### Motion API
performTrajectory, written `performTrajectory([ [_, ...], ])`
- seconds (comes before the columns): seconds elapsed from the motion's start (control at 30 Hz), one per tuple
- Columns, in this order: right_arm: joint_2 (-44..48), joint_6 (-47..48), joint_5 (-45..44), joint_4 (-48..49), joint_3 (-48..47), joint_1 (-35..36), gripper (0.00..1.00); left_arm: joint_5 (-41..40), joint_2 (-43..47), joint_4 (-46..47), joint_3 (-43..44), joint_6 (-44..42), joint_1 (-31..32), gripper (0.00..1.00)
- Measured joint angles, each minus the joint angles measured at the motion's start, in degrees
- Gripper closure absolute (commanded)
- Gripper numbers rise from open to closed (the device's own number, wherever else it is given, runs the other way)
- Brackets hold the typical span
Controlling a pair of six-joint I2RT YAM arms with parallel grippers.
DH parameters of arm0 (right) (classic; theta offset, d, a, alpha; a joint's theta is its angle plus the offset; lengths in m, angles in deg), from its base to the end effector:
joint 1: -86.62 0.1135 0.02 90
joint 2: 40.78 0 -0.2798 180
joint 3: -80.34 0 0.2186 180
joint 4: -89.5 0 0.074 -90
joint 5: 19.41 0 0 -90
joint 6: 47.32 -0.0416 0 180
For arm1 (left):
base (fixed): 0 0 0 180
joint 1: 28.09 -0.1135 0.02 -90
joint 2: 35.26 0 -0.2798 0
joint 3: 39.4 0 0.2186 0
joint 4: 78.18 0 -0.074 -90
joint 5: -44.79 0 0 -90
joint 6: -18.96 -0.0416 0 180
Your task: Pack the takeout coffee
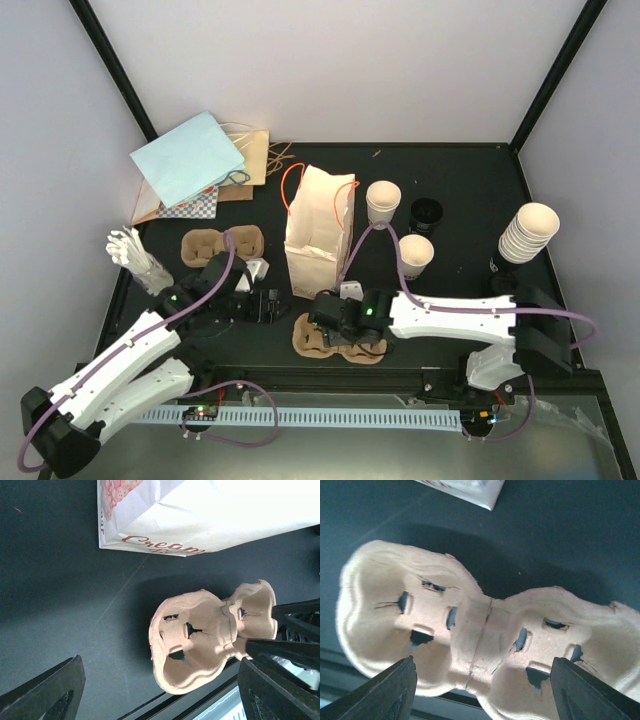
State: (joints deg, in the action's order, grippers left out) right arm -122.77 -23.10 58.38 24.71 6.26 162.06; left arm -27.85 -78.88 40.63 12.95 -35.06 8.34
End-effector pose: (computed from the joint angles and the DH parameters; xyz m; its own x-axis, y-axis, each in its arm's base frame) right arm 0.0667 0.2220 0.2510 -0.9468 -0.0995 -0.3061 -0.1627 0.9685 0.1884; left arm 0.0753 -0.0710 0.2495 -0.9352 -0.0067 -0.3541 0.2022 0.8107 -0.5494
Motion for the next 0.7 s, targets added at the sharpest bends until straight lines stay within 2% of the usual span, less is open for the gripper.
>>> performTrajectory([
  [0.27, -6.25, -7.13, 2.19, 0.52, -0.33, 0.0, 0.25, 0.17, -0.57, 0.02, -0.02, 0.0, 0.0, 0.14],
  [0.7, -13.86, -10.45, 4.33, 3.48, -0.33, 0.02, 0.35, 0.94, -0.33, -0.04, -1.4, 0.0, -0.09, 0.14],
])
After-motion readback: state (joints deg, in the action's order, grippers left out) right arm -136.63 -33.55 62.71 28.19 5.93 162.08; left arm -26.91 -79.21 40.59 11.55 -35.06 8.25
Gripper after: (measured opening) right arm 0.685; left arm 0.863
